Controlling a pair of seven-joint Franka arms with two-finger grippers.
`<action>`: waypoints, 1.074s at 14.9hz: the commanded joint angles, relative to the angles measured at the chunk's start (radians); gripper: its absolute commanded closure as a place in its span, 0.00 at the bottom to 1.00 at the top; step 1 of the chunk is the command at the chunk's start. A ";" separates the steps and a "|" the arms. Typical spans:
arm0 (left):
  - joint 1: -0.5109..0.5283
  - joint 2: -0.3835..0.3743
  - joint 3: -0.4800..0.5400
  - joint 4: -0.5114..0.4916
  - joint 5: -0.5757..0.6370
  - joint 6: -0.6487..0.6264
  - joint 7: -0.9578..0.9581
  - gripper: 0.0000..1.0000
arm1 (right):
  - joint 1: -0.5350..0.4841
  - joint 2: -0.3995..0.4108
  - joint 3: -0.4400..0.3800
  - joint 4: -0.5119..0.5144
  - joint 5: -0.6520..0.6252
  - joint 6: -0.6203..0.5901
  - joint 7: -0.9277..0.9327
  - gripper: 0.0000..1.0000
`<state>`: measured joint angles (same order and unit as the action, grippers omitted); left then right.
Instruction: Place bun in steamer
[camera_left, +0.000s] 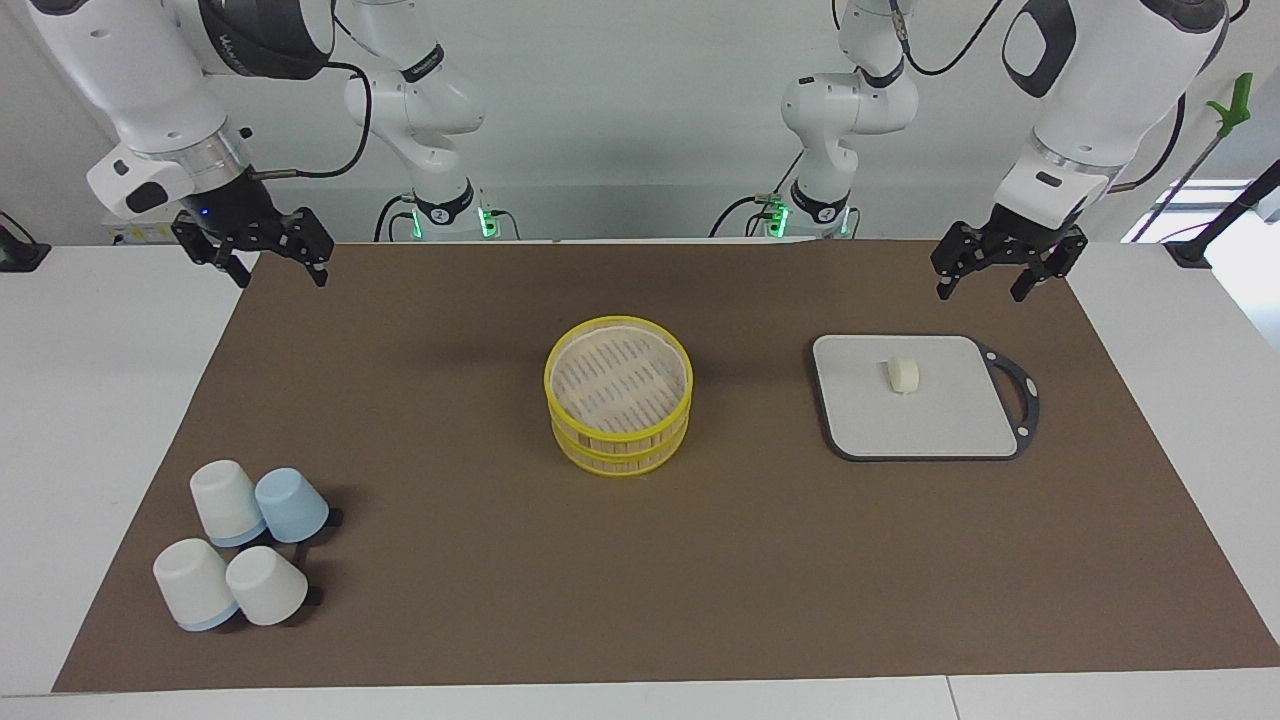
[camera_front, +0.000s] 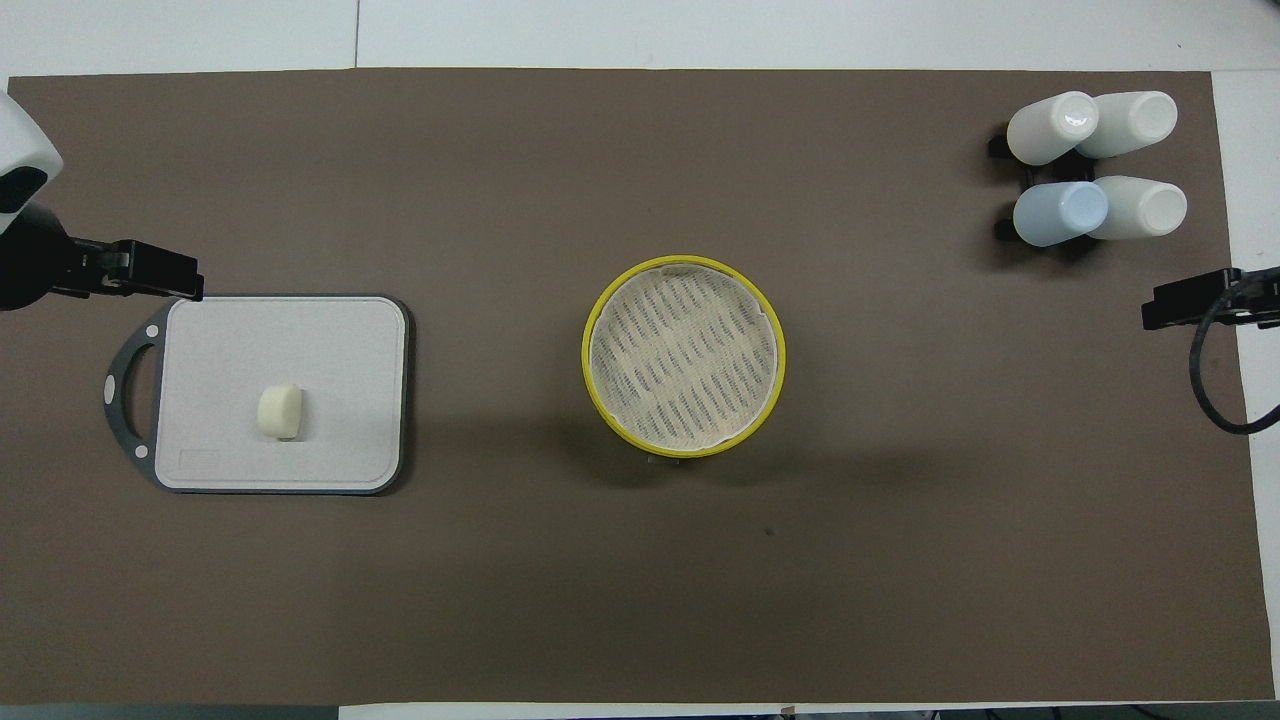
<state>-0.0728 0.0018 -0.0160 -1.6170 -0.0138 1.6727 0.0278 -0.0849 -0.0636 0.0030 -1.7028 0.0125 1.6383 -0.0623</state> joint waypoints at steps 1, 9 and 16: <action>-0.004 0.007 0.005 0.014 -0.017 0.009 -0.003 0.00 | -0.007 -0.022 0.008 -0.021 0.000 -0.008 -0.019 0.00; -0.010 0.003 0.011 0.008 -0.014 -0.060 -0.008 0.00 | -0.004 -0.025 0.012 -0.021 0.007 -0.012 -0.025 0.00; -0.018 -0.019 0.005 -0.023 -0.011 -0.021 0.003 0.00 | 0.126 0.001 0.017 -0.012 0.000 0.041 0.094 0.00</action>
<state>-0.0765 0.0019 -0.0229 -1.6177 -0.0142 1.6251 0.0279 -0.0063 -0.0693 0.0172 -1.7033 0.0139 1.6515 -0.0155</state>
